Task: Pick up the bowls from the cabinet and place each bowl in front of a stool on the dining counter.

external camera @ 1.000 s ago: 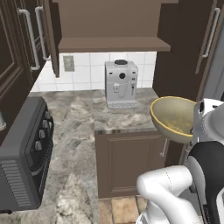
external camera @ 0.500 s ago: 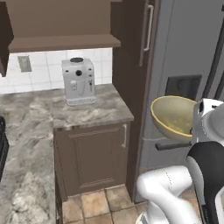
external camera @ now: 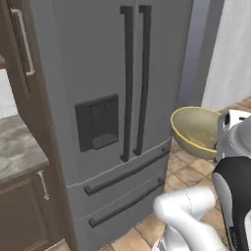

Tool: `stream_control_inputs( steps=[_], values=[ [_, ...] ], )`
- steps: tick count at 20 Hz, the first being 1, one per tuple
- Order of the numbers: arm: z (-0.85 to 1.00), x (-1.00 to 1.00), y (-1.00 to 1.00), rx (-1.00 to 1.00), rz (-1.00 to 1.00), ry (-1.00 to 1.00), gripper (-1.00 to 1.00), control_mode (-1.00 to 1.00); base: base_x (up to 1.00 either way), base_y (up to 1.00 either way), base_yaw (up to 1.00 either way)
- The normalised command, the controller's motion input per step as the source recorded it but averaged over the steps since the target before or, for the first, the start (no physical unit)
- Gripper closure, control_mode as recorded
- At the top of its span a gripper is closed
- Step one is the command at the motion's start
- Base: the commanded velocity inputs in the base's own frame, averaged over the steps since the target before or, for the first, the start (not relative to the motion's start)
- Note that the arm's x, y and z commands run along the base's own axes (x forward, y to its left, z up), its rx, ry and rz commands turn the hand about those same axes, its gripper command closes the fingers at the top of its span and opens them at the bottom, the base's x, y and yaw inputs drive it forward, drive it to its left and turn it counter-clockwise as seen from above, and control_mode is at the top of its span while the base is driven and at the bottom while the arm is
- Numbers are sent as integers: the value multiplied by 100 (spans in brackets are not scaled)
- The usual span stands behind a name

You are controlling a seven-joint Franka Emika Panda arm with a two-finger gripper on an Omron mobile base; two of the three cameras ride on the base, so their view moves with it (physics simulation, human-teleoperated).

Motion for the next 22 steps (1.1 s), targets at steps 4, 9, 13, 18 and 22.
stream_control_inputs(
  steps=[4,9,13,18,22],
  values=[
    [0,0,0,0,0,0,100,100,2,-88,-78],
    [0,0,0,0,0,0,100,100,18,-84,-77],
    [0,0,0,0,0,0,100,100,22,-75,-78],
    [0,0,0,0,0,0,100,100,35,-66,-74],
    [0,0,0,0,0,0,100,100,49,-75,-66]
  ],
)
